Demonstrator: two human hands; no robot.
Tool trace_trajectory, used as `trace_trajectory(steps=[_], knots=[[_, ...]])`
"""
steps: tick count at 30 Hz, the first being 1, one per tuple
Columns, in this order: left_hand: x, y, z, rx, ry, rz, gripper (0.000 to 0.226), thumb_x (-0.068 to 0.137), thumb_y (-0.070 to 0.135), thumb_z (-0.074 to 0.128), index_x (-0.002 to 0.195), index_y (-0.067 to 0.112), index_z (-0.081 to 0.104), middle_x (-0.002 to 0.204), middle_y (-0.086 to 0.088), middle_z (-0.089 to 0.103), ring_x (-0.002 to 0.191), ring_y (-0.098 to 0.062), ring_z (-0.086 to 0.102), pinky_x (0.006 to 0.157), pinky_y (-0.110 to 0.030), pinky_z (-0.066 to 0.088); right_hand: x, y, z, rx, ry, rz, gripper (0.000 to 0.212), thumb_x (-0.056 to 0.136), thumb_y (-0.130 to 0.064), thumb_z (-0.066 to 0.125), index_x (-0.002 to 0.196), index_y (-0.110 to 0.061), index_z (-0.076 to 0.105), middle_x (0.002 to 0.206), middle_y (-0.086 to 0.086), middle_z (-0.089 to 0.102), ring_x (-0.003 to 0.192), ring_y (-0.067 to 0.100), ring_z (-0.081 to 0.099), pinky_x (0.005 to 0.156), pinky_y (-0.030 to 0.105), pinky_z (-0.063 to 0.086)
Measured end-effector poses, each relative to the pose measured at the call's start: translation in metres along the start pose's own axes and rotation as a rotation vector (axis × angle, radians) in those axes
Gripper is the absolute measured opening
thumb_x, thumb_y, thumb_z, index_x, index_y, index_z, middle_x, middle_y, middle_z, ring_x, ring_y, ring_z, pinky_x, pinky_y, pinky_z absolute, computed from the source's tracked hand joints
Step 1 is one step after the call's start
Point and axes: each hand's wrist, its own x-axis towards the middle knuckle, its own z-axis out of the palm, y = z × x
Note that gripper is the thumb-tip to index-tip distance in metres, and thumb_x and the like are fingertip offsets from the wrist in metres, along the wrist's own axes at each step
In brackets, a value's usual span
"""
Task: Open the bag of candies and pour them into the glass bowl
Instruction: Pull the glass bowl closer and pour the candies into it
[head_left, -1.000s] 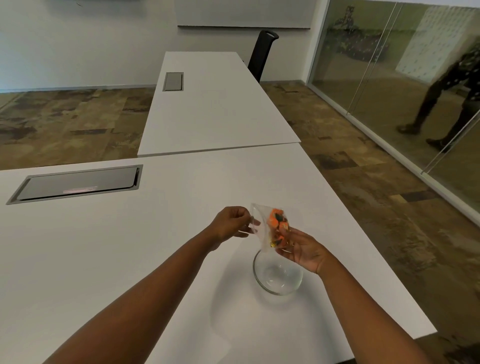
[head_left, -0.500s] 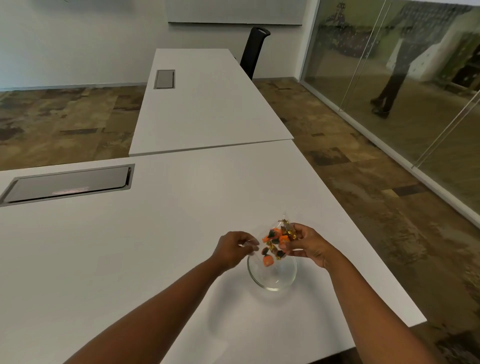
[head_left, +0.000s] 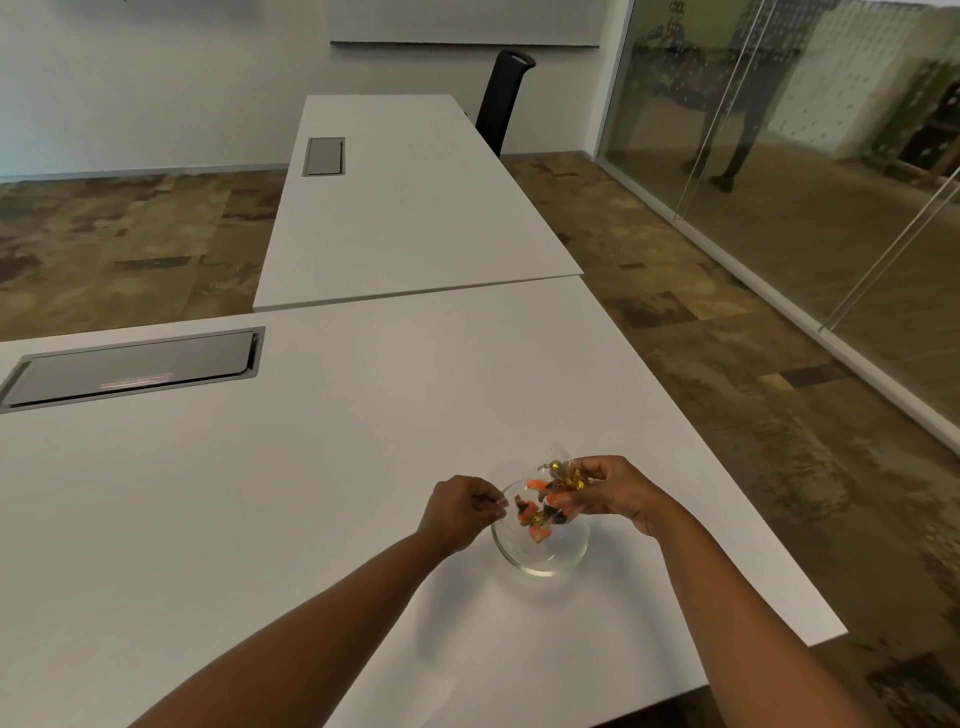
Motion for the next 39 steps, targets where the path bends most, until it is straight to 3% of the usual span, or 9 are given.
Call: trace_trajectory(steps=[4,7,10,14,18,23,31,35,39], knots=[[0.001,0.001,-0.001,0.063,-0.020,0.016,0.024,0.082,0.015,0.067,0.104,0.005,0.071,0.108,-0.010,0.073,0.092,-0.015,0.067,0.078,-0.014,0.045,0.000,-0.003,0.000,-0.050,0.007,-0.020,0.035,0.073,-0.004,0.075,0.106,-0.009,0.067,0.110,0.009,0.062,0.103,0.024,0.058,0.080,0.030,0.055],[0.002,0.000,-0.001,0.080,-0.021,0.019,0.022,0.082,0.015,0.067,0.102,0.006,0.072,0.106,-0.010,0.073,0.082,-0.008,0.059,0.067,-0.010,0.043,-0.002,-0.009,0.000,-0.089,0.015,-0.039,0.024,0.077,-0.002,0.071,0.098,-0.013,0.068,0.105,0.009,0.061,0.102,0.023,0.056,0.084,0.035,0.053],[0.002,0.000,0.000,0.084,-0.021,0.009,0.021,0.082,0.016,0.066,0.101,0.007,0.072,0.105,-0.009,0.074,0.082,-0.009,0.061,0.064,-0.010,0.042,-0.003,-0.013,0.001,-0.133,0.011,-0.050,0.026,0.077,-0.003,0.072,0.102,-0.011,0.070,0.106,0.010,0.062,0.102,0.023,0.056,0.084,0.035,0.053],[0.000,0.000,-0.001,0.086,-0.008,0.000,0.019,0.082,0.012,0.065,0.099,0.009,0.073,0.102,-0.007,0.075,0.094,-0.016,0.069,0.065,-0.009,0.042,-0.006,-0.018,0.000,-0.138,0.003,-0.073,0.029,0.076,-0.002,0.072,0.104,-0.007,0.072,0.106,0.007,0.064,0.100,0.021,0.057,0.074,0.025,0.053],[0.000,-0.001,-0.001,0.092,0.004,0.010,0.018,0.081,0.008,0.064,0.095,0.009,0.074,0.100,-0.008,0.076,0.094,-0.016,0.070,0.067,-0.006,0.042,-0.006,-0.020,0.000,-0.148,0.027,-0.088,0.027,0.075,-0.004,0.074,0.101,-0.009,0.072,0.109,0.011,0.066,0.089,0.016,0.060,0.071,0.024,0.051],[0.001,0.000,0.000,0.102,-0.037,-0.003,0.021,0.080,0.011,0.066,0.099,0.012,0.074,0.104,-0.007,0.075,0.094,-0.014,0.067,0.079,-0.018,0.046,-0.007,-0.021,0.000,-0.181,0.039,-0.102,0.019,0.078,-0.003,0.070,0.096,-0.011,0.073,0.116,0.017,0.067,0.087,0.015,0.061,0.069,0.022,0.050],[0.006,0.005,0.000,0.119,-0.053,0.023,0.026,0.078,0.018,0.070,0.103,0.012,0.072,0.106,-0.005,0.073,0.082,-0.008,0.059,0.080,-0.024,0.048,-0.007,-0.035,0.003,-0.280,0.074,-0.170,0.019,0.076,-0.004,0.072,0.096,-0.007,0.074,0.101,0.009,0.069,0.083,0.014,0.061,0.064,0.022,0.051],[0.007,0.006,-0.001,0.095,-0.047,0.036,0.028,0.079,0.021,0.070,0.105,0.011,0.070,0.109,-0.005,0.072,0.094,-0.016,0.067,0.082,-0.025,0.050,-0.008,-0.046,0.007,-0.341,0.101,-0.220,0.019,0.076,-0.006,0.073,0.095,-0.006,0.074,0.101,0.009,0.071,0.086,0.018,0.062,0.064,0.021,0.051],[0.004,0.008,-0.002,-0.045,-0.007,0.100,0.045,0.076,0.028,0.073,0.119,0.016,0.063,0.115,-0.004,0.070,0.103,-0.017,0.066,0.089,-0.026,0.050,-0.010,-0.056,0.012,-0.369,0.125,-0.271,0.018,0.076,-0.007,0.074,0.094,-0.006,0.074,0.089,0.001,0.066,0.073,0.007,0.058,0.056,0.016,0.049]])
